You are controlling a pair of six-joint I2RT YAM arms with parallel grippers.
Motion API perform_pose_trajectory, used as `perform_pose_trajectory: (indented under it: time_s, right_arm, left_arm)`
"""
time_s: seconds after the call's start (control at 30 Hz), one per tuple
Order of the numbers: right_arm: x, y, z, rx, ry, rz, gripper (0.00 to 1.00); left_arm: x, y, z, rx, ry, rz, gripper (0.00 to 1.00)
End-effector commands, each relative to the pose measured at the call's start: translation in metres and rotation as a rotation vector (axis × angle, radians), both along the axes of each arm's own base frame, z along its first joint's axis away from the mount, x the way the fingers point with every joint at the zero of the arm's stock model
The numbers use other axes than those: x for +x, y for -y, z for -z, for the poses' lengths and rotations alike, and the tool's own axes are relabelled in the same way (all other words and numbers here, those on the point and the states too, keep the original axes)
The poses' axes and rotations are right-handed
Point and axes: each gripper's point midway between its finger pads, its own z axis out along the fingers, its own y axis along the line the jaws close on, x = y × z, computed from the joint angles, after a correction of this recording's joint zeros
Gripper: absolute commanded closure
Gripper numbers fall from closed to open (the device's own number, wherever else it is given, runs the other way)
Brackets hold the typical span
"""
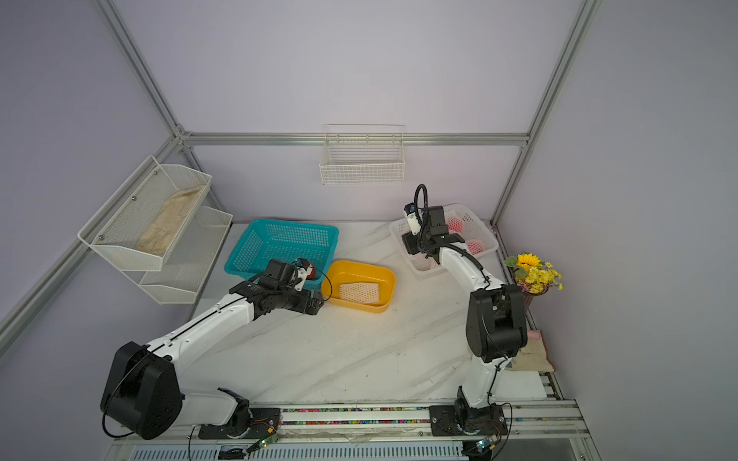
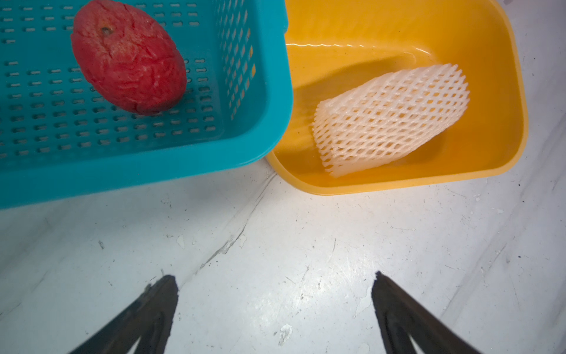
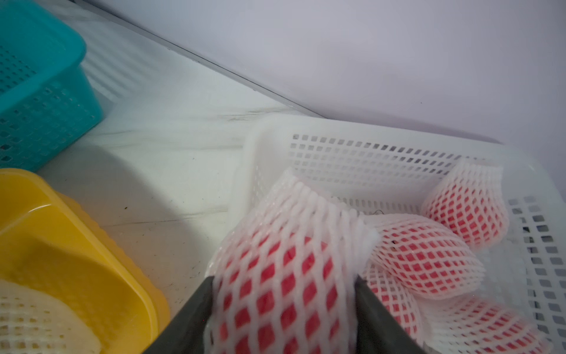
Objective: Remove foam nets from apples
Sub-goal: Pick up the apple from the basket, then place the apple at the center of the board.
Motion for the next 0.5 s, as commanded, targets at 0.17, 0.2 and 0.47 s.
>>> perform_pose_trajectory:
  time_s: [0.17, 0.2, 0.47]
  right_arm:
    - [-0.046, -0.066, -0.059, 0.071, 0.221, -0.25, 0.48]
    - [-0.057, -0.077, -0.061, 0.091, 0.233, -0.294, 0.48]
    - [-0.148, -0.144, -0.052, 0.188, 0.258, -0.612, 0.48]
  left_arm:
    - [0.008, 0.007, -0.041, -0.055, 0.112, 0.003, 0.0]
    - [0.008, 0.006, -0.043, -0.053, 0.115, 0.0, 0.0]
    - [-0.005, -0.014, -0.05, -0.012, 0.118, -0.074, 0.0]
